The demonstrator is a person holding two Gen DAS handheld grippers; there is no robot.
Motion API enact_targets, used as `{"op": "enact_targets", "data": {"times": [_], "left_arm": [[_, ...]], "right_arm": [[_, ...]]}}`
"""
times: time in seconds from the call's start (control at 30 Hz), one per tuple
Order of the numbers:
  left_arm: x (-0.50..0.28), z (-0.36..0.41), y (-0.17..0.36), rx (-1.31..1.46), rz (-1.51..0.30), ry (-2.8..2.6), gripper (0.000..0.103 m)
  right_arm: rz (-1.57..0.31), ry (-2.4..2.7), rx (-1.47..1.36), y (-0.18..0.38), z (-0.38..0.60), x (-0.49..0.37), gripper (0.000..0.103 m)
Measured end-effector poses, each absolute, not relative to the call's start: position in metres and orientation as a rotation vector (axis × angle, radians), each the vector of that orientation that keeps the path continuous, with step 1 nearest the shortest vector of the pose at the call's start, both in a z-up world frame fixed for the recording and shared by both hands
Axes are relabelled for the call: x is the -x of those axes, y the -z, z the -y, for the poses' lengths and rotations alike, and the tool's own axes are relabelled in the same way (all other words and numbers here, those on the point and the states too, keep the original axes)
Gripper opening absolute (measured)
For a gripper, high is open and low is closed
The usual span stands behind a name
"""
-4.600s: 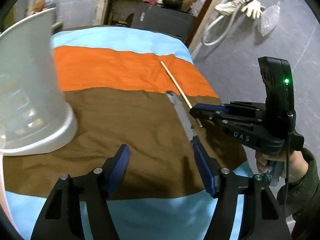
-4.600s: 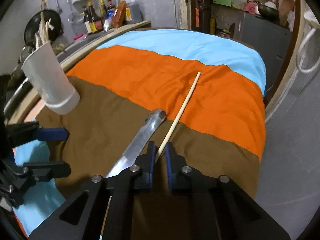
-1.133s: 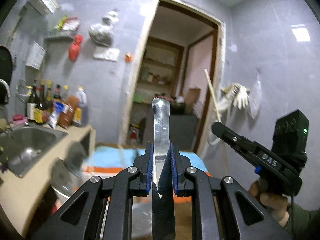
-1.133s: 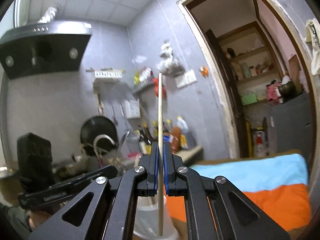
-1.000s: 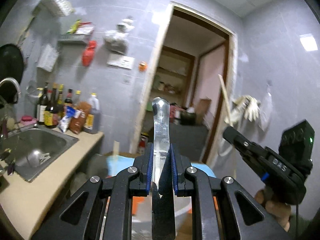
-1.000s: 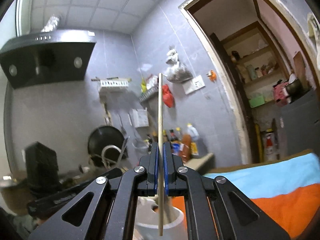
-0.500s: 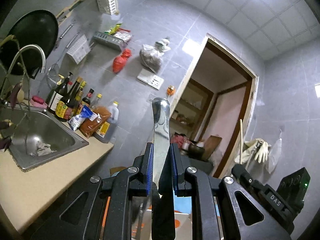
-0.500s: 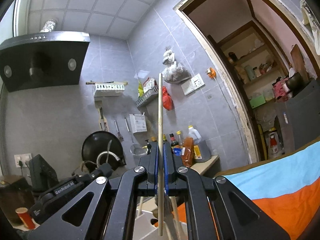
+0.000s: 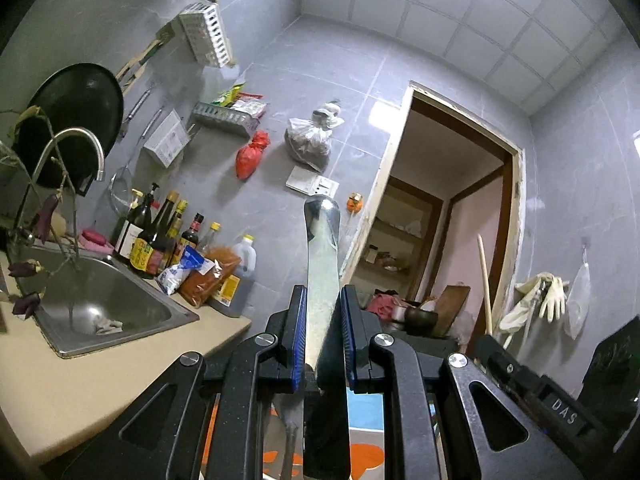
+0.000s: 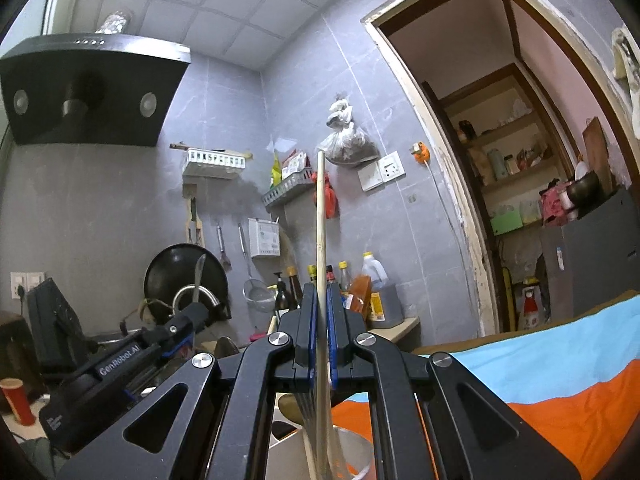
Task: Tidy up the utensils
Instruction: 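Lower the knife and chopstick into the white holder and open both grippers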
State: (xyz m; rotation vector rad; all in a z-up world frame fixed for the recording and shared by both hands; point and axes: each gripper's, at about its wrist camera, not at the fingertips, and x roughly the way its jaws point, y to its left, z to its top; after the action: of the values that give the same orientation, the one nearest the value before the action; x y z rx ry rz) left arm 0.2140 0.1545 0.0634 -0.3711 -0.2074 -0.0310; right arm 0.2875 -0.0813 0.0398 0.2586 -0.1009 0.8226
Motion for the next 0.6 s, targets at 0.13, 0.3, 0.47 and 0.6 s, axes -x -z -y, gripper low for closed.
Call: {"op": "enact_targets", "data": {"times": [0.13,0.3,0.47,0.6], "left_arm": [[-0.214,-0.148,-0.059,0.332,0.205,0.025,0.013],[-0.213,-0.141,-0.056,0.305,0.199,0.036,0.013],[-0.216,-0.132,-0.05,0.265,0.176,0.029,0.013],[-0.216,-0.133,-0.048,0.268,0.172,0.034,0.013]], "right_arm": [[0.098,-0.821,-0.236,-0.036,0.079,-0.283,0.003],[0.096,-0.815,-0.228,-0.033,0.079,-0.28,0.003],[0.056,-0.813,-0.263,-0.028,0.084,-0.286,0.003],[0.03,-0.825,-0.311,-0.027,0.088,-0.293,0.003]]}}
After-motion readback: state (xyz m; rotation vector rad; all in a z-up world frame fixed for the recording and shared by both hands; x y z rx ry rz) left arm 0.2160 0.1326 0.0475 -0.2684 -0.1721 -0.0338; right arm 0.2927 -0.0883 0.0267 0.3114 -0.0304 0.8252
